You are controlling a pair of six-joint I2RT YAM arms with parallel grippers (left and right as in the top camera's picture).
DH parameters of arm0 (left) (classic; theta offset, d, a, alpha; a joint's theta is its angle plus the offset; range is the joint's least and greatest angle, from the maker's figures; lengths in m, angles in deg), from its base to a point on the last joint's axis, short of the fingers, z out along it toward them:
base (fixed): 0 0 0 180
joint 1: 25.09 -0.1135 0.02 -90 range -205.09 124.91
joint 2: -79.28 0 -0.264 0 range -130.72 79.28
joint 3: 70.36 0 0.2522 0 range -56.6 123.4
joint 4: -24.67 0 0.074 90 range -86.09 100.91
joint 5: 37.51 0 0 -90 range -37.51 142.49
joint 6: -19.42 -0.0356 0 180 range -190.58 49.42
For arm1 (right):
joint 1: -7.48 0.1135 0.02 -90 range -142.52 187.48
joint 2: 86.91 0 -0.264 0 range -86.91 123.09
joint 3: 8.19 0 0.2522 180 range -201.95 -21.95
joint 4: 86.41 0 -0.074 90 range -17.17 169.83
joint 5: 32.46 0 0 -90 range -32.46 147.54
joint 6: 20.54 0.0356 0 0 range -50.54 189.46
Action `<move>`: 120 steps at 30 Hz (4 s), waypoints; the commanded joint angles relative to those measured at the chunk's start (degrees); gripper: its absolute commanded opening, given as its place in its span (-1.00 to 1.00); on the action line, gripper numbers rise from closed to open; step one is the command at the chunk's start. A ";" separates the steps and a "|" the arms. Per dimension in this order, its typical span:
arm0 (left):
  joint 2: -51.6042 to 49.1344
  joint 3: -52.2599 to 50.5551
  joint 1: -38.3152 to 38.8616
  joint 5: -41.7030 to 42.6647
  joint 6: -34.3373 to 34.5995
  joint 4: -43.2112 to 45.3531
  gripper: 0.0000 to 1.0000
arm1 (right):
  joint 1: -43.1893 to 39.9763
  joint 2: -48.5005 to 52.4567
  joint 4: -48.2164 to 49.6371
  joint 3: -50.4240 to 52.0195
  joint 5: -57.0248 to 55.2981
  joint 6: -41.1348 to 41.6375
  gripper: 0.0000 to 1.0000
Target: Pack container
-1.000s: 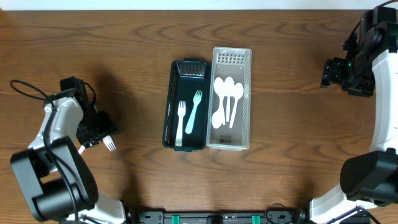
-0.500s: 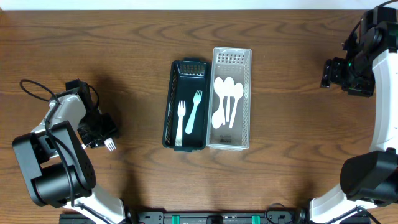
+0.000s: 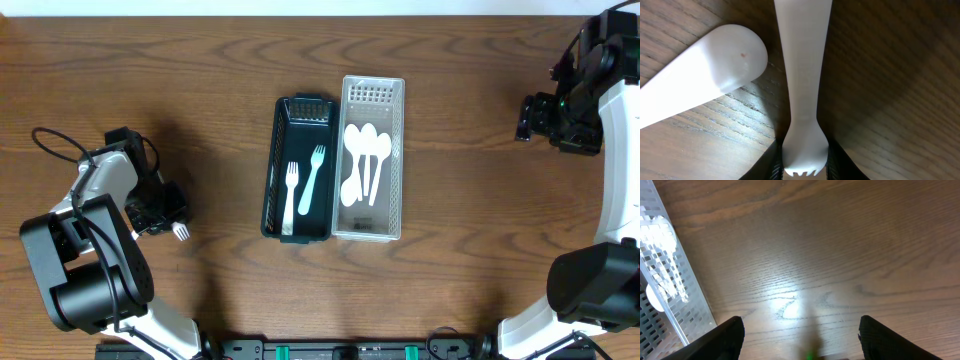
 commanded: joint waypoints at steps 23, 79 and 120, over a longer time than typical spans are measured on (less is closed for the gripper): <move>14.73 26.84 36.83 -0.07 3.96 -16.02 -0.77 | 0.04 0.17 1.07 -0.20 -0.42 -1.01 0.54; 30.21 23.34 1.16 -7.26 -3.30 -21.11 -0.08 | 0.04 0.17 0.90 -0.20 -0.42 -0.98 0.54; 20.74 -15.61 -22.51 -4.70 76.30 10.34 0.50 | 0.07 0.17 -2.25 -0.20 0.02 1.49 0.59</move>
